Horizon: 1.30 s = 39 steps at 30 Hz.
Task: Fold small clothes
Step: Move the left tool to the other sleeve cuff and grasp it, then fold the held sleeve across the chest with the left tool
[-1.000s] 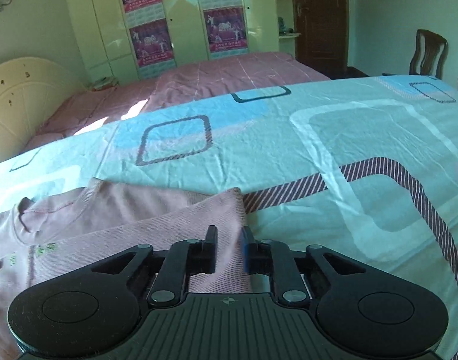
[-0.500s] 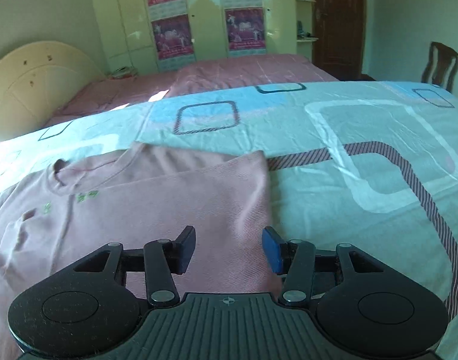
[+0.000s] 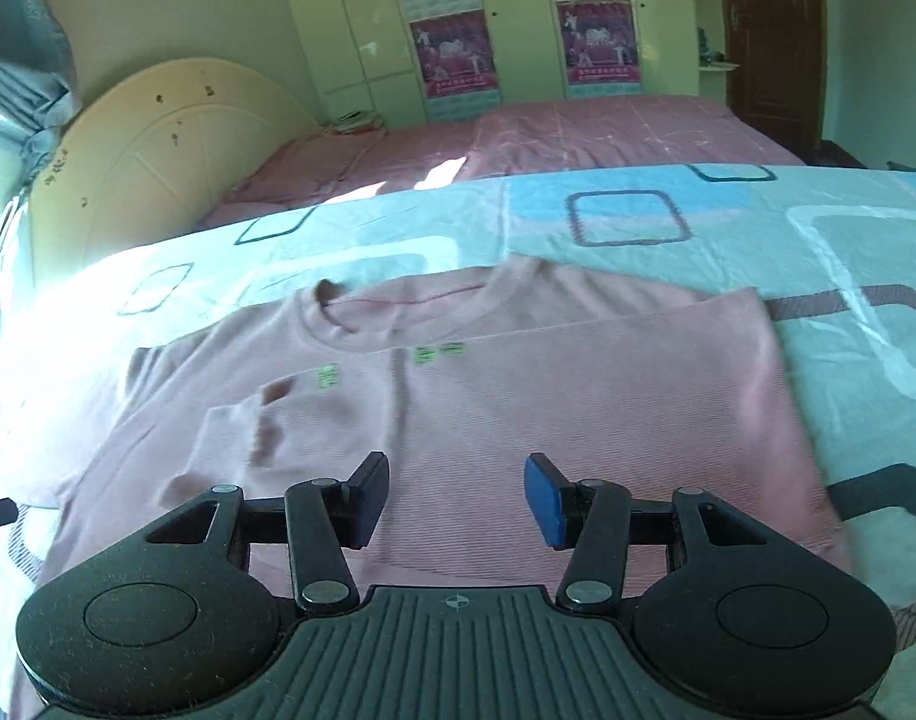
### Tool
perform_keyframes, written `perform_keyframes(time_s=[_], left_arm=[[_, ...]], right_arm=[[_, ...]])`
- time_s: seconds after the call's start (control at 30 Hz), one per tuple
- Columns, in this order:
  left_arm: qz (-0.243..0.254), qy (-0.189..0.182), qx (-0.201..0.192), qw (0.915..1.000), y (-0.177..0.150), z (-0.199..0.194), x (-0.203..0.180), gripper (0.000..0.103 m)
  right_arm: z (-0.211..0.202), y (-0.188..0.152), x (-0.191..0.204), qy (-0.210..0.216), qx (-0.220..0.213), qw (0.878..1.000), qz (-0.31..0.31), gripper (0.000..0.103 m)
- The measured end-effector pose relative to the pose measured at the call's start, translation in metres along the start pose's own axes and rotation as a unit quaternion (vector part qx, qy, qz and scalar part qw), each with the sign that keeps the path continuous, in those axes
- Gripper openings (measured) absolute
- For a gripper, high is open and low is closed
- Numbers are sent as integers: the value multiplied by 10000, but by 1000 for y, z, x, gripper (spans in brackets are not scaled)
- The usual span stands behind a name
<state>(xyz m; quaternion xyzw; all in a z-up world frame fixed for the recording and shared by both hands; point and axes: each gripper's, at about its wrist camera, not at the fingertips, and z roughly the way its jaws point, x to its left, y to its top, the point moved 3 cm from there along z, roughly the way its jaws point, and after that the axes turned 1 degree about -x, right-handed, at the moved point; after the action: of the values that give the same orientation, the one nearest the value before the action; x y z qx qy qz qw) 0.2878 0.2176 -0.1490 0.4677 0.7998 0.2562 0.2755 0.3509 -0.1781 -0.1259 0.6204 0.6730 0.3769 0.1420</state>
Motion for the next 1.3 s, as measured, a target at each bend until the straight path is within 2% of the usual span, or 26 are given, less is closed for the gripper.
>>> perform_keyframes(time_s=[0.17, 0.3, 0.37, 0.5, 0.67, 0.77, 0.83, 0.87, 0.93, 1.0, 1.03, 1.1, 1.17, 1.23, 1.3], left_arm=[[-300, 228, -88, 9992, 21, 5, 57, 77], [-642, 327, -108, 9973, 38, 20, 98, 77], [-852, 372, -106, 9956, 45, 30, 116, 76], [-1364, 320, -161, 9900, 60, 52, 151, 69], [-1387, 202, -329, 9896, 80, 73, 165, 65], [-1577, 197, -514, 9860, 88, 83, 175, 50], [-1630, 239, -612, 9844, 91, 88, 180, 29], [-1668, 277, -644, 9835, 92, 90, 183, 24], [-1790, 274, -710, 9809, 94, 93, 188, 9], [-1788, 240, -785, 9805, 96, 90, 186, 6], [-1694, 224, -853, 9816, 98, 87, 182, 5], [-1369, 33, -1065, 9848, 105, 76, 164, 5], [-1067, -289, -1178, 9869, 112, 64, 139, 5], [-645, -713, -1294, 9869, 117, 49, 100, 5], [-322, -1181, -1292, 9840, 118, 37, 60, 5]], right_arm=[[19, 0, 64, 294, 65, 9995, -74, 50], [33, 8, 97, 425, 91, 9990, 45, 50], [43, 11, 108, 355, 122, 9992, 109, 50], [65, 7, 119, -23, 241, 9997, -65, 50], [82, -3, 117, -250, 344, 9991, -43, 50], [88, -4, 114, -381, 330, 9987, 13, 50], [97, -9, 112, -474, 445, 9979, 11, 50], [104, -12, 111, -488, 571, 9972, 5, 50], [105, -13, 112, -532, 537, 9971, -126, 50], [100, -9, 112, -464, 488, 9977, 8, 50], [94, -6, 111, -365, 346, 9987, 127, 50], [92, -5, 110, -485, 297, 9983, 97, 50], [103, -12, 108, -516, 649, 9966, -4, 50], [97, -9, 107, -442, 564, 9974, -11, 50], [86, -4, 101, -216, 372, 9987, 263, 50]])
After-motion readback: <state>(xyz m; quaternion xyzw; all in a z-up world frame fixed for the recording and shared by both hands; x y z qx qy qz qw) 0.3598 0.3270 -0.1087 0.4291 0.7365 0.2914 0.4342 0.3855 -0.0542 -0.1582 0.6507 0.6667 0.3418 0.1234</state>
